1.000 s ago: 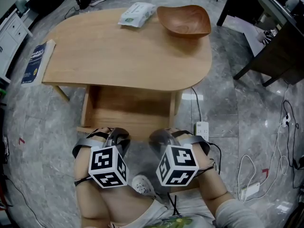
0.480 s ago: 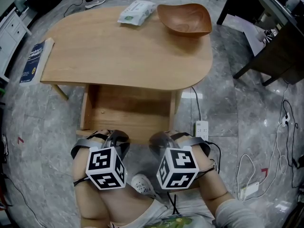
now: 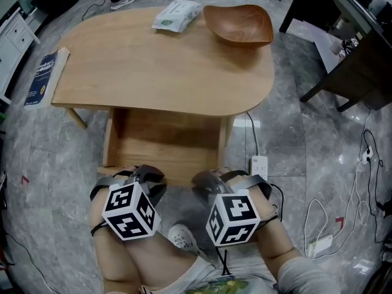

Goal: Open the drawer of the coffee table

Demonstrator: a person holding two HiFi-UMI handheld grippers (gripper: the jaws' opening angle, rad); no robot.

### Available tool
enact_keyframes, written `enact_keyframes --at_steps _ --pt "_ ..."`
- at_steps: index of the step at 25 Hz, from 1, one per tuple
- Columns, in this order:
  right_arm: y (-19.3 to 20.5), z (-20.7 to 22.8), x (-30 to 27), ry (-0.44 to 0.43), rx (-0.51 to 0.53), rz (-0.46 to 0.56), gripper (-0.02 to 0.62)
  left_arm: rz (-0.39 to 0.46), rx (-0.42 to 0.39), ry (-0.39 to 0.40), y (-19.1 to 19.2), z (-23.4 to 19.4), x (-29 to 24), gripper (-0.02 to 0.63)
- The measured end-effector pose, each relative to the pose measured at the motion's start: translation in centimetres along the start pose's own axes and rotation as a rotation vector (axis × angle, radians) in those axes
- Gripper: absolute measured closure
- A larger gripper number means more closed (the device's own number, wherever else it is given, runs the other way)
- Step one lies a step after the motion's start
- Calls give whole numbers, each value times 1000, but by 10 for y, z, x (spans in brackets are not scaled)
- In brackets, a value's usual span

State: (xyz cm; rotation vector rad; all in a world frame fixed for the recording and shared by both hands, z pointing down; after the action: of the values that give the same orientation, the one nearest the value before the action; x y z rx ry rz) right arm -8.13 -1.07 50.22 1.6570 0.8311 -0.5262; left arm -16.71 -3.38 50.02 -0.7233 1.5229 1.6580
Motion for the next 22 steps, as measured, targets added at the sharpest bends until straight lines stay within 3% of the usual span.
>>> enact_keyframes --at_steps 4,6,7,10,14,18,22 --pt "-9 6 10 14 -17 90 523 17 28 1 0 -2 3 523" --pt "-17 18 18 78 -32 169 523 39 53 -3 0 -4 6 535" --pt "-20 27 23 126 -43 209 523 61 63 -9 -2 -6 8 576" --pt "-27 51 34 271 -96 325 548 144 90 -38 -9 -15 11 579" --pt "-32 67 43 359 -181 458 560 248 85 -111 -24 -31 11 589" --pt "-38 79 50 453 -296 593 571 450 71 -235 -47 -51 25 595" --pt "-42 88 59 555 -514 773 574 751 132 -314 -77 -62 55 597"
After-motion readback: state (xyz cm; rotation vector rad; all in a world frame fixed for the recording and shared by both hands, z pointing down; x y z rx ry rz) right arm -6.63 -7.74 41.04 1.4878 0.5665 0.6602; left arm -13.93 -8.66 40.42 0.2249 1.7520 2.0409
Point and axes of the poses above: the fingertips, and each gripper's own axes: x backward along the fingers, z to its right, y out of its underside, the point moved 4 cm from there along x, backward along the fingers, and after that the axes turned 11 degrees about z, right-handed, at the moved point
